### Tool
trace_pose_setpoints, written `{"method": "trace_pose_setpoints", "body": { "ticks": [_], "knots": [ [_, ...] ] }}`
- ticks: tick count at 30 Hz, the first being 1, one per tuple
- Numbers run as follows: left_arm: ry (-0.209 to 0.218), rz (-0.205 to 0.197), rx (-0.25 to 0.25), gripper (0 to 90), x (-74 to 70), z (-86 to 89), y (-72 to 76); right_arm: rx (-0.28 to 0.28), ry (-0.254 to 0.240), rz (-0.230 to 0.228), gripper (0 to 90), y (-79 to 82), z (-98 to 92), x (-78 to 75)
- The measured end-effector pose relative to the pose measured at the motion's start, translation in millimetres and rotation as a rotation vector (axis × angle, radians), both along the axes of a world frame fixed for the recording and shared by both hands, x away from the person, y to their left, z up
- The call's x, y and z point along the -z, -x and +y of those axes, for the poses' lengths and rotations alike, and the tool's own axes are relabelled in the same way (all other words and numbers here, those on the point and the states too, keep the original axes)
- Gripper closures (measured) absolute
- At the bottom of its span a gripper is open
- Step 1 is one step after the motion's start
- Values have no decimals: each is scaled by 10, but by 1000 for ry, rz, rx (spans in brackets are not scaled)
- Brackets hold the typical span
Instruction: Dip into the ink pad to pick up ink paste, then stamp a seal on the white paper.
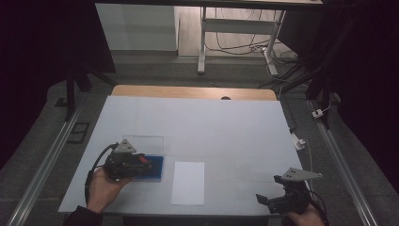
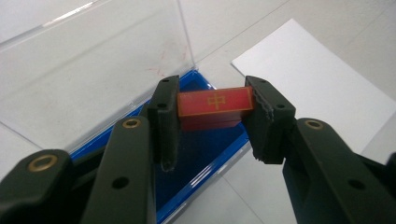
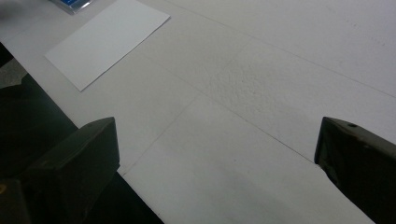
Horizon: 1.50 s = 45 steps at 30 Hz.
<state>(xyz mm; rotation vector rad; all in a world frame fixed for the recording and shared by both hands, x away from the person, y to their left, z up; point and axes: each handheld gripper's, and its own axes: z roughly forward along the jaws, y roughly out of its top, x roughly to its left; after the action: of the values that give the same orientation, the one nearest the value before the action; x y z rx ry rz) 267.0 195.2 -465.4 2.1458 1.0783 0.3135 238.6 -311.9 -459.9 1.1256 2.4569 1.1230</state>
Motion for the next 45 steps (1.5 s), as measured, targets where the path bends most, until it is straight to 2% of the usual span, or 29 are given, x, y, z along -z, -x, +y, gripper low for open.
{"method": "trace_pose_setpoints", "body": {
  "ticks": [5, 14, 26, 33, 39, 40, 45],
  "knots": [
    [-15, -13, 11, 581, -29, -44, 34, -1, 2, 0, 1, 0, 1, 1],
    [3, -11, 32, 581, -59, -108, 30, 2, 8, 3, 1, -3, 6, 1],
    [22, -15, 85, 582, -90, -266, -5, 7, 1, 6, 1, -3, -5, 1],
    [31, -7, 122, 582, -104, -388, -24, 14, -12, 7, 1, -5, -15, 0],
    [28, 13, 173, 581, -119, -474, -58, 17, -14, 10, 0, -9, -23, -1],
    [36, 15, 173, 581, -120, -485, -65, 18, -16, 11, 0, -10, -25, -1],
    [29, 16, 194, 581, -128, -553, -102, 21, -24, 14, 0, -14, -31, -1]
  ]
}}
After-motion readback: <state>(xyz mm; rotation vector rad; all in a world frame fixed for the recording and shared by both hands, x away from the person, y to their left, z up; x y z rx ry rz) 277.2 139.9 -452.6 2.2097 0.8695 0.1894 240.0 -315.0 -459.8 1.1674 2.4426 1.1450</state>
